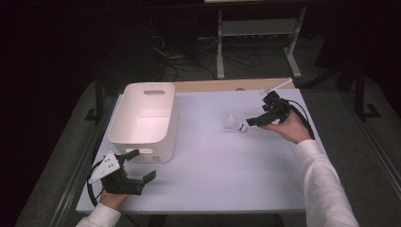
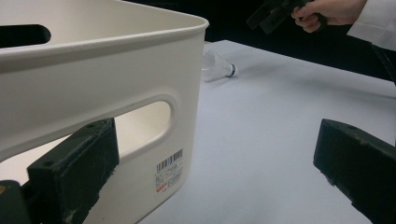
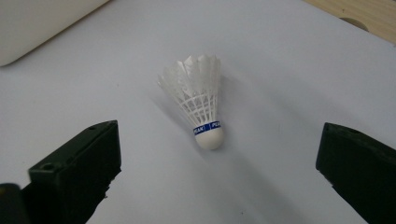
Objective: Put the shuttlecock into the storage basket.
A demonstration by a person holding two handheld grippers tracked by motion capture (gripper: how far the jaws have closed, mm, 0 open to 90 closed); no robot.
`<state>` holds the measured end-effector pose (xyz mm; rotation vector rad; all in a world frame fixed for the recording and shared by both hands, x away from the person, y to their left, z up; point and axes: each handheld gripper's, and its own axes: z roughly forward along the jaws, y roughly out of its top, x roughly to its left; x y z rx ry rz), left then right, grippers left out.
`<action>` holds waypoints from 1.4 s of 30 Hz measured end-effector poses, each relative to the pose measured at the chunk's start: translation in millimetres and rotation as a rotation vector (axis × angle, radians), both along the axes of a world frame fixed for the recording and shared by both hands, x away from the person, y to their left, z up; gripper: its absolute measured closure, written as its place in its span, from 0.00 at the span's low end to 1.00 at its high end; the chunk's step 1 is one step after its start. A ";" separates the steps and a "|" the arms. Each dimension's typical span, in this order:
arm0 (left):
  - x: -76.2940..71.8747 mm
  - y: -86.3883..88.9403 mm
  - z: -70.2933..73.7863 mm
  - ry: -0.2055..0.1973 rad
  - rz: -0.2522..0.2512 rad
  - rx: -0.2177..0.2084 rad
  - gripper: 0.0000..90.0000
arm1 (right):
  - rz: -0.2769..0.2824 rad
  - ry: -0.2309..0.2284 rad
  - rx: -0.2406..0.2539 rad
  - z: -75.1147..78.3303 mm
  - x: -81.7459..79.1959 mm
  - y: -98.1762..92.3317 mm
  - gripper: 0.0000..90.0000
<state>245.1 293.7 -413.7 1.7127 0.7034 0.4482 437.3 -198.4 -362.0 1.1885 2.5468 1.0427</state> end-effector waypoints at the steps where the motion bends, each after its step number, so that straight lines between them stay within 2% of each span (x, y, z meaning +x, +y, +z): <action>1: -0.1 0.0 0.0 0.000 0.000 0.000 0.00 | 0.008 0.000 0.000 0.5 1.6 -0.7 0.00; 5: -0.1 0.2 0.0 0.001 0.000 -0.001 0.00 | 0.028 0.008 -0.015 2.7 7.6 0.3 0.00; 8: -0.1 0.1 0.0 0.002 0.001 -0.001 0.00 | 0.078 0.021 -0.023 2.8 14.1 1.6 0.03; 13: 0.0 0.8 0.2 0.002 0.003 0.002 0.00 | 0.115 0.030 -0.052 2.4 22.4 8.0 0.06; 30: 0.2 0.4 -0.1 0.001 0.002 0.000 0.00 | 0.166 0.053 -0.076 -5.1 37.5 18.7 0.13; 34: 0.2 0.4 -0.1 0.001 0.002 0.000 0.00 | 0.173 0.064 -0.079 -9.9 41.1 19.8 0.14; 42: 0.4 -0.6 -0.9 0.007 0.006 -0.008 0.00 | 0.186 0.101 -0.120 -22.8 44.6 24.4 0.14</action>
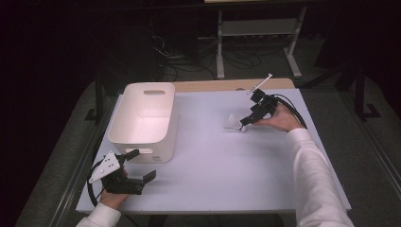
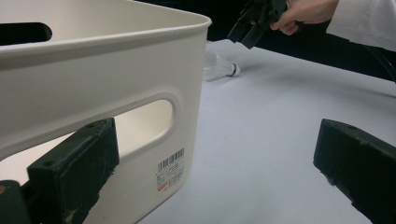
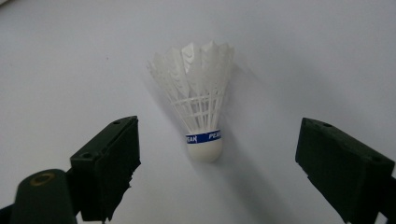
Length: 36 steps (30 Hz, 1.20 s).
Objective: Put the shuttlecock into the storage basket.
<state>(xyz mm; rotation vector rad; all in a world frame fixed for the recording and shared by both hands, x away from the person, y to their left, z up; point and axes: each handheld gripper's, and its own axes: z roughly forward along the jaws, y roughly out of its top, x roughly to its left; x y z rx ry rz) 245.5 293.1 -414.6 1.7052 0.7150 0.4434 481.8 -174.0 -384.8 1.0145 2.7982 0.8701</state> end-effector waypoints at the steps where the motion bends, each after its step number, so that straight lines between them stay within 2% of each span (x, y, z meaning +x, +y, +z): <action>1: -0.1 0.0 0.0 0.001 0.000 0.000 0.00 | 0.000 0.002 -0.006 -1.4 0.2 1.1 0.14; 11: -0.5 -0.1 0.4 0.001 -0.002 0.002 0.00 | 0.036 0.006 -0.068 -15.3 3.1 11.5 0.15; 23: -0.3 0.5 0.4 0.000 -0.005 0.007 0.00 | 0.078 0.028 -0.134 -29.6 3.8 19.3 0.21; 33: -0.5 0.4 0.8 -0.001 -0.009 0.010 0.00 | 0.102 0.059 -0.155 -35.1 5.3 22.6 0.46; 36: -0.4 -0.1 0.6 0.001 -0.010 0.007 0.00 | 0.111 0.066 -0.167 -36.6 4.6 23.5 0.51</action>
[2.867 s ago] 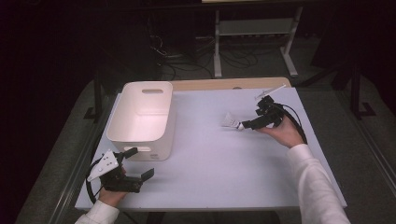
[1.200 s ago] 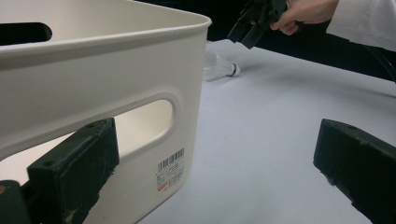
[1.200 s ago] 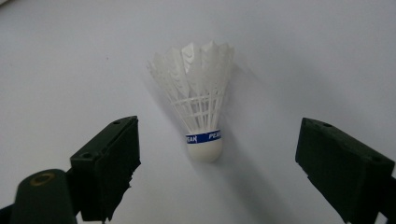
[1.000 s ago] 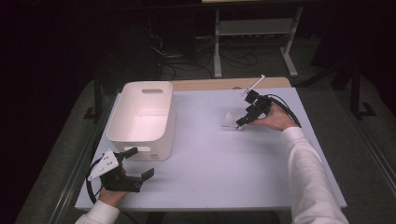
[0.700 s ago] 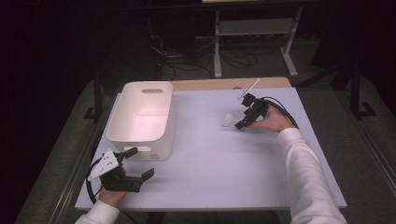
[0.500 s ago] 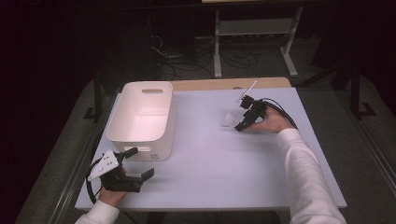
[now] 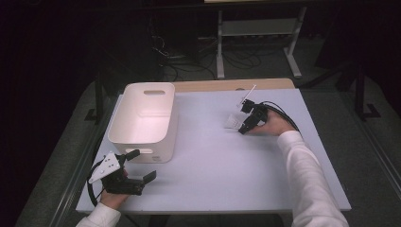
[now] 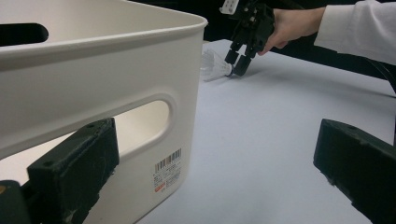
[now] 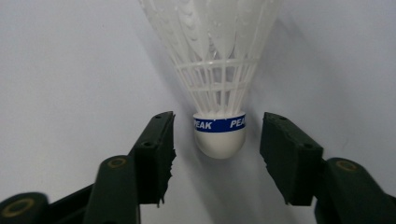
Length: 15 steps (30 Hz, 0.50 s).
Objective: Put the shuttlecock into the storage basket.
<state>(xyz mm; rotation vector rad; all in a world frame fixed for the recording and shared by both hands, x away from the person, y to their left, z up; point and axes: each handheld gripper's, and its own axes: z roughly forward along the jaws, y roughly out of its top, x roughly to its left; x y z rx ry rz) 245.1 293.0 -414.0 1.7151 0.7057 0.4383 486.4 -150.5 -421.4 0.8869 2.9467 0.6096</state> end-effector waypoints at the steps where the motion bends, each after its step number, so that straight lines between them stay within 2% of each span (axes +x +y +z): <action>1: 0.1 0.0 0.0 -0.001 -0.001 0.001 0.00 | 0.007 -0.004 -0.001 -0.3 0.3 0.0 0.52; 9: 0.3 0.0 0.0 -0.003 -0.003 0.002 0.00 | 0.014 0.000 -0.002 0.0 -0.1 0.3 0.69; 15: 0.6 0.0 0.3 -0.003 -0.004 0.006 0.00 | 0.001 0.009 0.003 1.2 -0.2 -1.7 0.71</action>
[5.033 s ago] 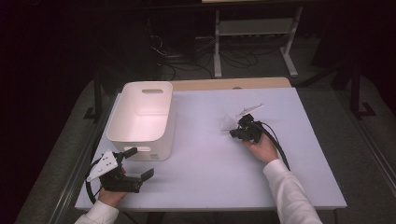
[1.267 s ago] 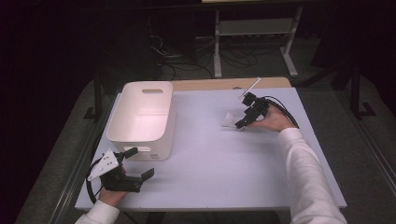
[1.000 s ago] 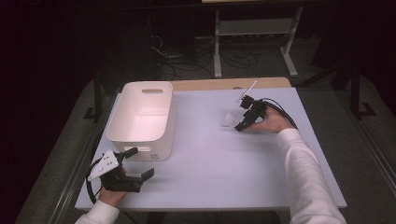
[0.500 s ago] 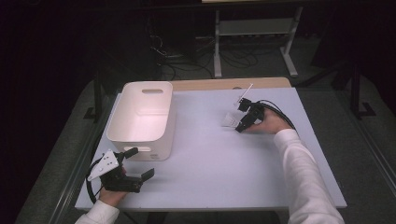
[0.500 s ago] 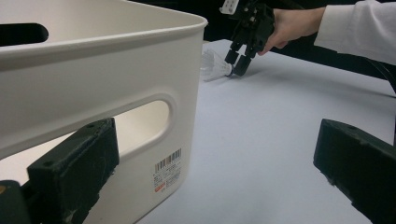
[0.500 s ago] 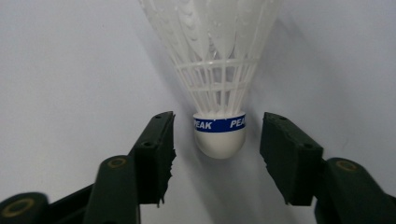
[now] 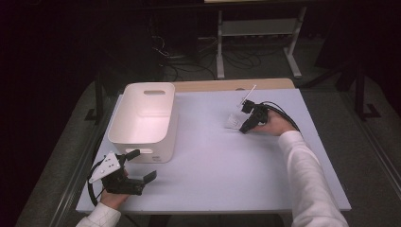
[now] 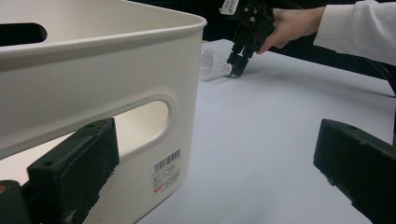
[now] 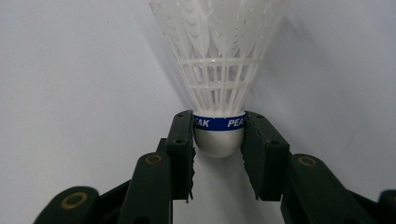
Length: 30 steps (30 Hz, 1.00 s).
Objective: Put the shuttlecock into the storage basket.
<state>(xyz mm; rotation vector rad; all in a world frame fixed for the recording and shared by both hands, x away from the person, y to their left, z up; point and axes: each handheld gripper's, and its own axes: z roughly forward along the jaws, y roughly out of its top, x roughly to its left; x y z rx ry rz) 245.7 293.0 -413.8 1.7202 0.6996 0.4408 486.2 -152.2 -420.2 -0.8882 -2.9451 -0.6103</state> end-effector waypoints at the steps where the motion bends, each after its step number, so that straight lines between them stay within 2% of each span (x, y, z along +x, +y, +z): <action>1: 0.3 0.0 -0.2 0.000 -0.001 0.000 0.00 | -0.003 0.000 0.005 0.5 0.2 -0.3 0.71; 4: 0.6 -0.1 -0.2 -0.001 -0.003 0.000 0.00 | -0.020 -0.012 0.049 4.7 1.1 -1.9 0.71; 7: 0.1 -0.2 0.3 -0.001 -0.007 -0.004 0.00 | -0.029 -0.026 0.073 8.0 1.6 -1.3 0.71; 16: 0.8 -1.5 0.4 0.000 -0.013 -0.009 0.00 | -0.036 -0.037 0.076 17.6 -1.9 2.1 0.71; 20: 2.0 -1.6 0.3 -0.002 -0.018 -0.005 0.00 | -0.052 -0.042 0.094 25.7 -6.0 -1.0 0.71; 30: 2.6 -3.0 -0.2 -0.002 -0.017 -0.004 0.00 | -0.059 -0.077 0.097 51.2 -16.8 -4.1 0.71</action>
